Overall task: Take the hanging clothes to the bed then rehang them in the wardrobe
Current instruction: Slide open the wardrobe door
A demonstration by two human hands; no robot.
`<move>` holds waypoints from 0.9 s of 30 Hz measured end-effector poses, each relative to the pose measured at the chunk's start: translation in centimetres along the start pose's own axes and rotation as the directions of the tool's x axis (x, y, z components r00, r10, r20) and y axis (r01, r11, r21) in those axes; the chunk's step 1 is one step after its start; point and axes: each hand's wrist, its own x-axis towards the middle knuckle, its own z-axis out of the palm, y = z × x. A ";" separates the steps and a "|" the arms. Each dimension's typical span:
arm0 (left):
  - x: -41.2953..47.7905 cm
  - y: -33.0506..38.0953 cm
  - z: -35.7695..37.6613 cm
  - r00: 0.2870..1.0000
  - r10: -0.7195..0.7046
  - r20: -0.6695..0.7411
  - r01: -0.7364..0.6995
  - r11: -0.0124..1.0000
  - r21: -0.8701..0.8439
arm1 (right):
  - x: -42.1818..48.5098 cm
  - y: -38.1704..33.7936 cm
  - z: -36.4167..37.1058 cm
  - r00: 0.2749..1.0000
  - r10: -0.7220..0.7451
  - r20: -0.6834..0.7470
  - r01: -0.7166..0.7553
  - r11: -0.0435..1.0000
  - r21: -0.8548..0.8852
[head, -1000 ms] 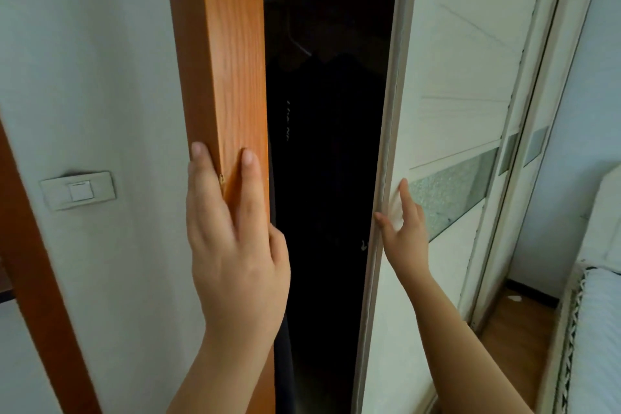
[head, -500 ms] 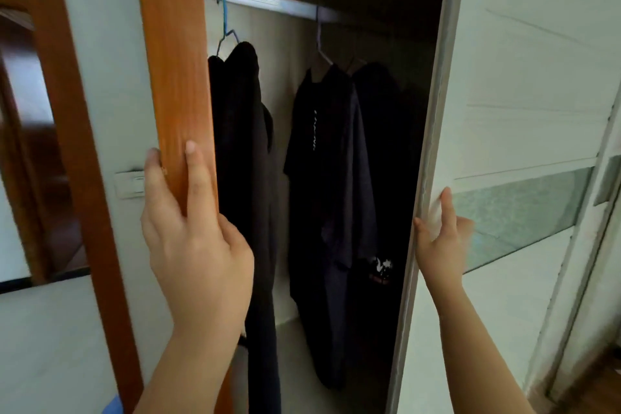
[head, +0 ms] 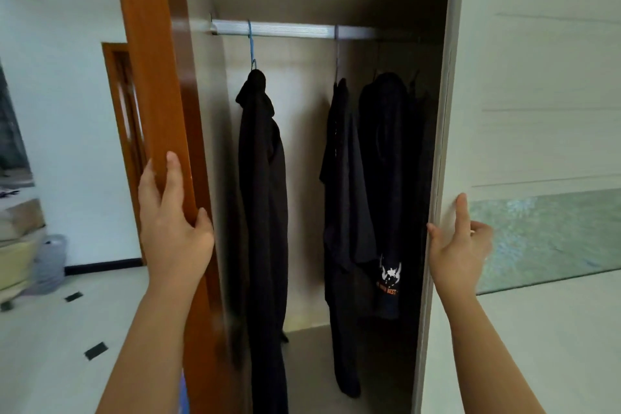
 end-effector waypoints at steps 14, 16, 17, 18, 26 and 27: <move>-2.9 2.7 3.1 0.984 0.088 -0.157 -0.053 0.976 0.213 | 4.2 5.2 -1.6 0.995 0.093 -0.022 -0.094 0.995 -0.041; -3.6 4.0 4.8 0.977 0.190 -0.098 -0.169 0.967 0.190 | 4.7 5.9 -1.8 0.995 0.100 -0.018 -0.101 0.994 -0.050; -3.9 4.7 5.8 0.971 0.235 -0.048 -0.226 0.964 0.141 | 4.9 6.2 -1.9 0.995 0.103 -0.017 -0.104 0.993 -0.057; -4.2 5.5 6.9 0.963 0.270 0.014 -0.271 0.960 0.076 | 5.2 6.6 -2.0 0.994 0.105 -0.015 -0.106 0.992 -0.067; -4.5 11.3 14.9 0.869 0.376 0.322 -0.348 0.926 -0.144 | 7.1 9.5 -2.7 0.994 0.111 -0.010 -0.111 0.988 -0.108; -4.3 11.7 15.5 0.869 0.375 0.323 -0.351 0.927 -0.133 | 7.4 9.7 -2.9 0.992 0.125 -0.007 -0.125 0.986 -0.111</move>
